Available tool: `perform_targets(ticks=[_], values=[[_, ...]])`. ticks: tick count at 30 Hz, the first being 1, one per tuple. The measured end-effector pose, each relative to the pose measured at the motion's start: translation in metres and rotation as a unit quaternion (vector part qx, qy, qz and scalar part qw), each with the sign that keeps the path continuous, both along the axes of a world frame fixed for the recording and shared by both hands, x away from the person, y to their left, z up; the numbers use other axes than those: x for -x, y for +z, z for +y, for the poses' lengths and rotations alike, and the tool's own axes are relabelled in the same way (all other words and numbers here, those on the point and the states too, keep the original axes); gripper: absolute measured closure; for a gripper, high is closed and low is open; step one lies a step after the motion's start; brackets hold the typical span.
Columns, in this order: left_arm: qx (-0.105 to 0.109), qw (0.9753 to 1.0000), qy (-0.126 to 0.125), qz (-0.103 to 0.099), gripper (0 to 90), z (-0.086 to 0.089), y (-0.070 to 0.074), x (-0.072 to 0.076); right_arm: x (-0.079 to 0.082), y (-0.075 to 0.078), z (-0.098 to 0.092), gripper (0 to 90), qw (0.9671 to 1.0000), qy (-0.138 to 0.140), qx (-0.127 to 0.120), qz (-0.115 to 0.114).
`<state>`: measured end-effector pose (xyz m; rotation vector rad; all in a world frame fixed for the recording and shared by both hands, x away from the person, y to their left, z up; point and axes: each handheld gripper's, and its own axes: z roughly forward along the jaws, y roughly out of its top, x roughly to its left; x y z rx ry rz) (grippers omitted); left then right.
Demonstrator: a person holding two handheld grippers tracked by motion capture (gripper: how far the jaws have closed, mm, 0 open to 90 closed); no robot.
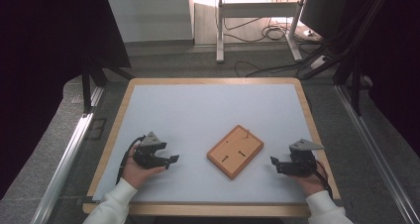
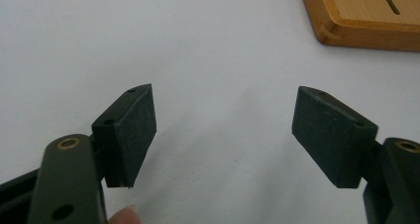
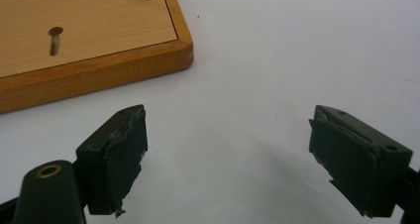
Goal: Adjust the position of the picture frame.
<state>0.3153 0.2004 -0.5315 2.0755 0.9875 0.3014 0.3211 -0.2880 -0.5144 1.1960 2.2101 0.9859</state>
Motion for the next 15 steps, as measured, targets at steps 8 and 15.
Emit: perform_targets(ticks=[8,15], values=[[0.000,1.0000,-0.001,-0.001,25.0,0.0004,-0.0006,-0.0003,0.0016,0.0016,0.0034,17.0,0.9999,0.003,0.009,-0.006],[-0.004,1.0000,-0.006,-0.003,24.8,0.0012,-0.0008,0.0005,0.0038,0.0041,0.0060,18.8,0.9998,0.008,0.015,-0.003]])
